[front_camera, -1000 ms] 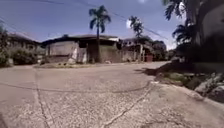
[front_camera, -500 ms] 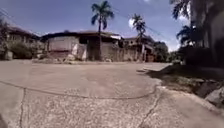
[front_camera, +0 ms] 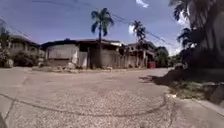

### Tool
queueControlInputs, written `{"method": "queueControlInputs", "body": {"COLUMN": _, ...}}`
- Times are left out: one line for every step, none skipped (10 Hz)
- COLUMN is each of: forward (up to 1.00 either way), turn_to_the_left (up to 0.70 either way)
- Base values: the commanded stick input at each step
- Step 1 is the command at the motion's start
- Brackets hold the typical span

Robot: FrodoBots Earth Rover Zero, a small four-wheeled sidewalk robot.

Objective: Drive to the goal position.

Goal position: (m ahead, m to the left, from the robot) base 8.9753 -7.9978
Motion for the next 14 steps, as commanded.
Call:
{"method": "queueControlInputs", "body": {"forward": 0.70, "turn_to_the_left": 0.00}}
{"method": "queueControlInputs", "body": {"forward": 0.70, "turn_to_the_left": -0.01}}
{"method": "queueControlInputs", "body": {"forward": 0.70, "turn_to_the_left": -0.24}}
{"method": "queueControlInputs", "body": {"forward": 0.70, "turn_to_the_left": -0.31}}
{"method": "queueControlInputs", "body": {"forward": 0.70, "turn_to_the_left": -0.32}}
{"method": "queueControlInputs", "body": {"forward": 0.70, "turn_to_the_left": -0.31}}
{"method": "queueControlInputs", "body": {"forward": 0.70, "turn_to_the_left": -0.31}}
{"method": "queueControlInputs", "body": {"forward": 0.70, "turn_to_the_left": -0.31}}
{"method": "queueControlInputs", "body": {"forward": 0.70, "turn_to_the_left": -0.31}}
{"method": "queueControlInputs", "body": {"forward": 0.70, "turn_to_the_left": -0.31}}
{"method": "queueControlInputs", "body": {"forward": 0.70, "turn_to_the_left": -0.31}}
{"method": "queueControlInputs", "body": {"forward": 0.70, "turn_to_the_left": -0.30}}
{"method": "queueControlInputs", "body": {"forward": 0.70, "turn_to_the_left": -0.24}}
{"method": "queueControlInputs", "body": {"forward": 0.70, "turn_to_the_left": -0.21}}
